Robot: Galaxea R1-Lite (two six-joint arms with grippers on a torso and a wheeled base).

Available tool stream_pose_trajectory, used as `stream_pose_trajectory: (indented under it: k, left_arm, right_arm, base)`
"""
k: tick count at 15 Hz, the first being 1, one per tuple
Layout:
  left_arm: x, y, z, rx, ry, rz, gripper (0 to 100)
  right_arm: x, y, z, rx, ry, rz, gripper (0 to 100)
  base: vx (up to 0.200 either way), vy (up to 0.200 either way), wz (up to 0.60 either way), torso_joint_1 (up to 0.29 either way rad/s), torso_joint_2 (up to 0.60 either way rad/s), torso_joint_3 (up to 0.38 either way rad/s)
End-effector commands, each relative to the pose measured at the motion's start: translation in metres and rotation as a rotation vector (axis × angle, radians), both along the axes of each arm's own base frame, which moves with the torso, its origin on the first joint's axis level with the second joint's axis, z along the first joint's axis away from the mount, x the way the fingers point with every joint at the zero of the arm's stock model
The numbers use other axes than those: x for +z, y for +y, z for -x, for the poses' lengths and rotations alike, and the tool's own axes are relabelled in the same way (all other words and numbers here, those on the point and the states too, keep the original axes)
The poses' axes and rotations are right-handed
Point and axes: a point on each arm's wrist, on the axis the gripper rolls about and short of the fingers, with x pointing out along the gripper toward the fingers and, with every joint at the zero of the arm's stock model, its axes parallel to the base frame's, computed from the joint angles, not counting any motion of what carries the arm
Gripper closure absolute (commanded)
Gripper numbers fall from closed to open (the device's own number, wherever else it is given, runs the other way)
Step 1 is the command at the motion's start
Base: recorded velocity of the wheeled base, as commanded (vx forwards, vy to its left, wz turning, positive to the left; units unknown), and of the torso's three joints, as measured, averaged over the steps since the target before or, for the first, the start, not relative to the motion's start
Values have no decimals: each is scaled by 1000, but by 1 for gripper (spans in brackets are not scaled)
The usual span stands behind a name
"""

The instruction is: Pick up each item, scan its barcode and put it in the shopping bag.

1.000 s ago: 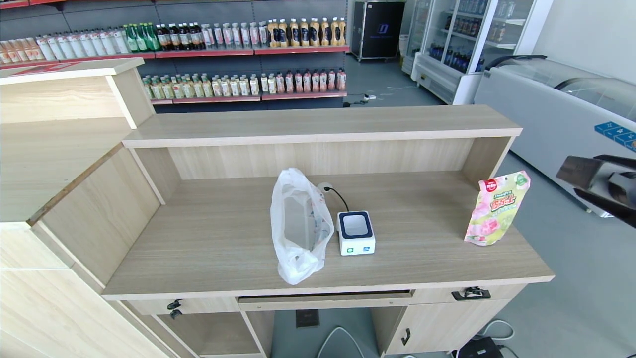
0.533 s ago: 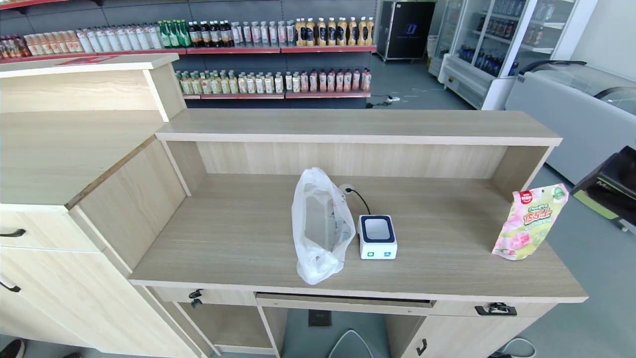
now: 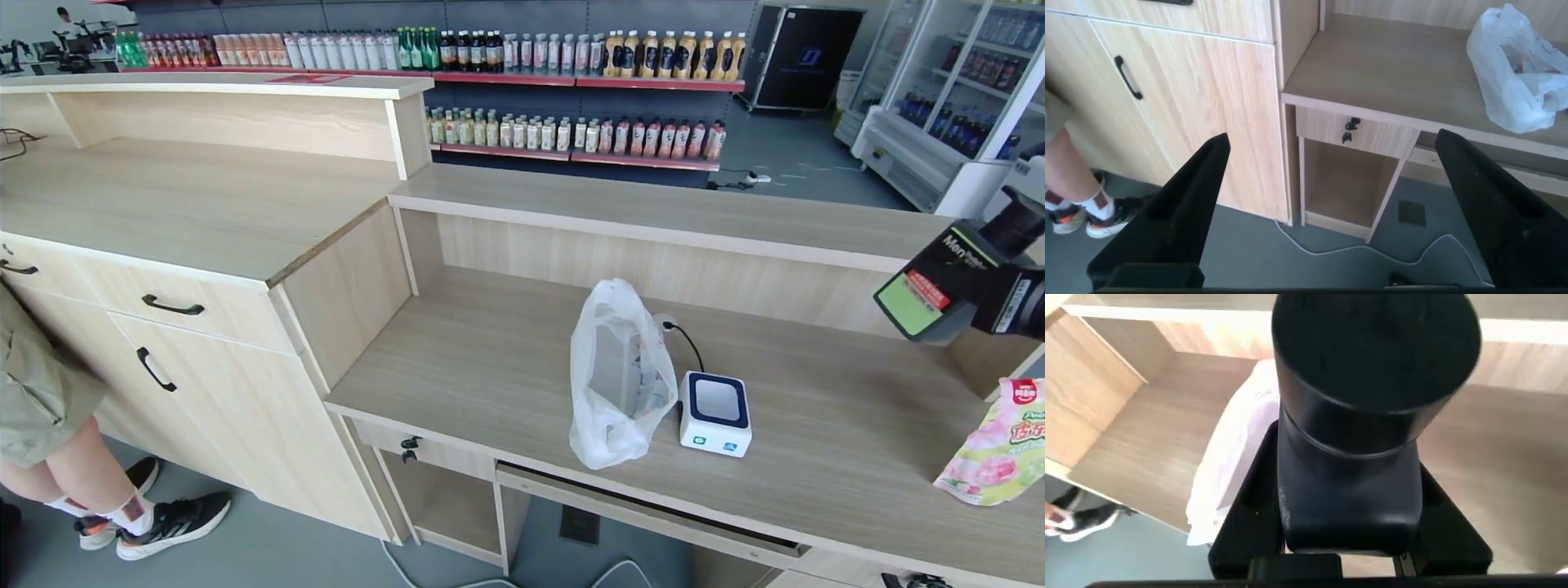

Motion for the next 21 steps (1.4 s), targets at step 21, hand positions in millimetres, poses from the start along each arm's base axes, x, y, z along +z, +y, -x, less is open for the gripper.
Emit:
stream_pose_trajectory:
  k: [21]
  left_arm:
    - [0,0,0,0,1,0,0]
  right_arm:
    - [-139,-58,-118,390,366,-182,100]
  base:
    - [0,0,0,0,0,0]
